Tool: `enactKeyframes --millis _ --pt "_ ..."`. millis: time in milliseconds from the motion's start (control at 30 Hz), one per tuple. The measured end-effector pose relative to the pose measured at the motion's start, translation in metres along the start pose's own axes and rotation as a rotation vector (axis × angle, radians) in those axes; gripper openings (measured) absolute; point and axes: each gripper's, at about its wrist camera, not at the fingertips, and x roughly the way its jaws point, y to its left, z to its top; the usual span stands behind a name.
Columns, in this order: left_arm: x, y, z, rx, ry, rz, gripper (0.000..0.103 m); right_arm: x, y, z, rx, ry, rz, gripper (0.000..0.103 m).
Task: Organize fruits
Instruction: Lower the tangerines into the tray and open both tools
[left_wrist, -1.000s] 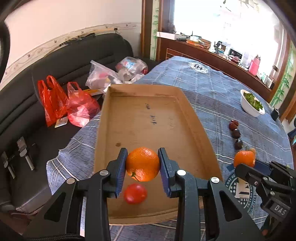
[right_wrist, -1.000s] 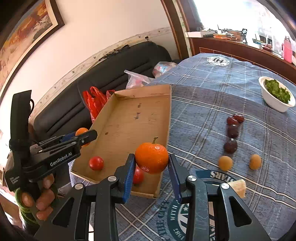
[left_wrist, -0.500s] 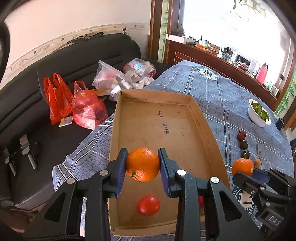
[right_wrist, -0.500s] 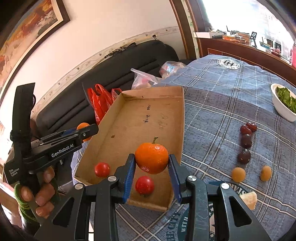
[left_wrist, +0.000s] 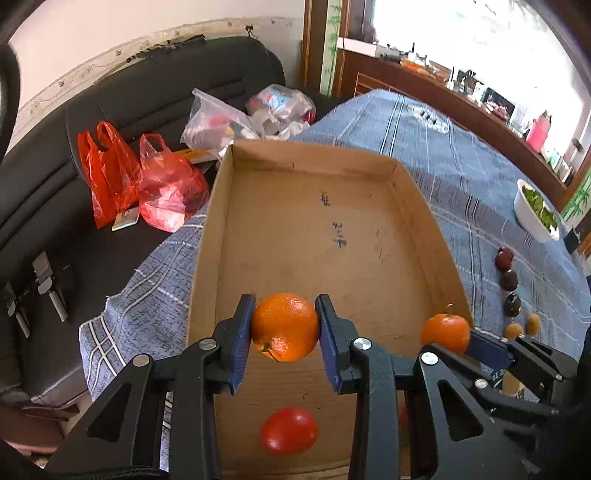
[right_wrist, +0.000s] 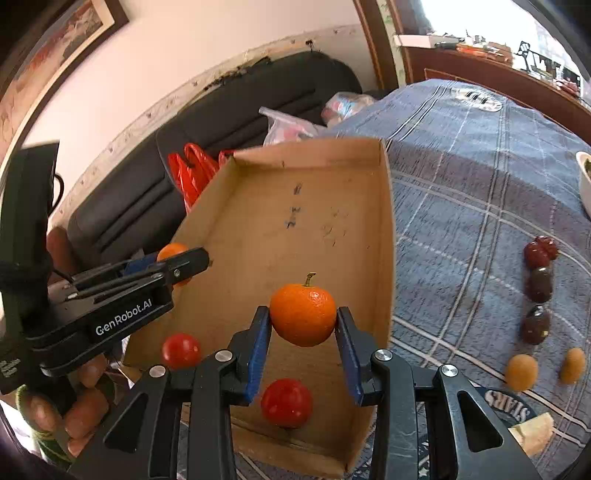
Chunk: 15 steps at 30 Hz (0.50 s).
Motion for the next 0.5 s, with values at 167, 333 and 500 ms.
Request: enactKeyframes --millis 167,333,500 --pt "0.014 -0.006 -0.004 0.017 0.044 0.004 0.031 0.017 0.003 -0.006 -0.021 0.042 -0.017 0.036" --pt "0.027 -0.01 -0.007 0.028 0.086 0.016 0.032 0.023 0.006 -0.008 -0.043 0.054 -0.039 0.036" --pt "0.029 -0.012 -0.008 0.035 0.087 0.026 0.033 0.025 0.011 -0.011 -0.07 0.058 -0.061 0.037"
